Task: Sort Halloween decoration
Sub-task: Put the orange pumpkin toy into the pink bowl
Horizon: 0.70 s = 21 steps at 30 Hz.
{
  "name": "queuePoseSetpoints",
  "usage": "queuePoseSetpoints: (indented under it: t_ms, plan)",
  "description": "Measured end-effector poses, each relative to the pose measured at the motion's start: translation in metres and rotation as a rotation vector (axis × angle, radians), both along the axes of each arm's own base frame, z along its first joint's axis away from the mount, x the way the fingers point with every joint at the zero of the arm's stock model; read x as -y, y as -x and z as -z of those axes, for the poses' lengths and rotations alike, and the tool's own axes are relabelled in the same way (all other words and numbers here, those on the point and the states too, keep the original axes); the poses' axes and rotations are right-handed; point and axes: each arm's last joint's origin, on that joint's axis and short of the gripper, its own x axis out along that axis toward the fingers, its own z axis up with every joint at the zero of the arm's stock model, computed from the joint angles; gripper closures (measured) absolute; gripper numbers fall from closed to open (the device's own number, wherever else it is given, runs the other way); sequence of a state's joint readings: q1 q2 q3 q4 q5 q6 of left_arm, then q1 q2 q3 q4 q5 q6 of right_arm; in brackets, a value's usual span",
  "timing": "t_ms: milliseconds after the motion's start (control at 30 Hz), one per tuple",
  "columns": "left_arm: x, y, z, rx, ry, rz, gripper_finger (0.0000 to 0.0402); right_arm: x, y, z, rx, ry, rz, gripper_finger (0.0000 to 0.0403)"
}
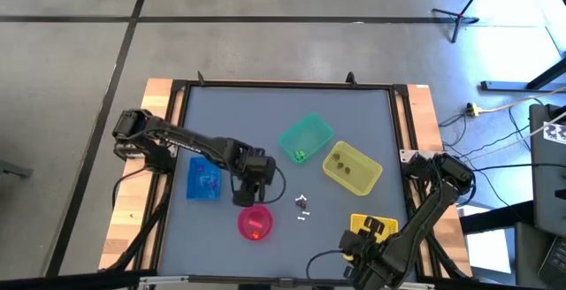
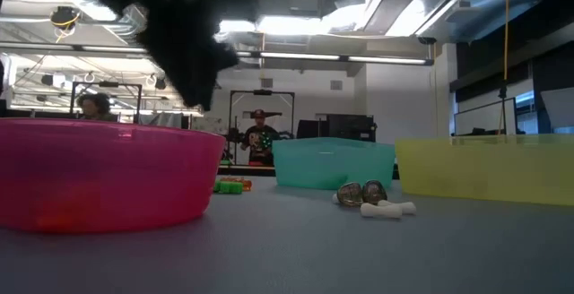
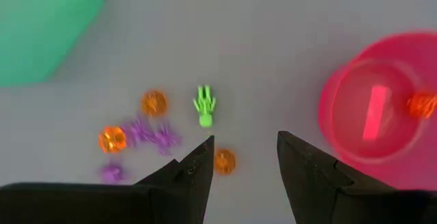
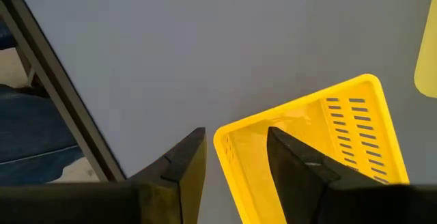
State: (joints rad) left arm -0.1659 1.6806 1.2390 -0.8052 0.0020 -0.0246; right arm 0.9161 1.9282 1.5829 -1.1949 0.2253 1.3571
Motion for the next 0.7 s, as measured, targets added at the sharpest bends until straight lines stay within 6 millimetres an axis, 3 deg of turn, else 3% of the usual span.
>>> queuePoseSetpoints:
  t_ms: [267,700]
  plan:
    - [-0.004,0.022,0.044,-0.098,-0.093,0.012,0.0256,0.000,0.000,0.000,0.000,0.000,0.000,0.0249]
    - [-0.014,0.025,0.063,-0.054,-0.066,-0.011,0.0256,0.001,0.000,0.000,0.021,0.020,0.000,0.0249]
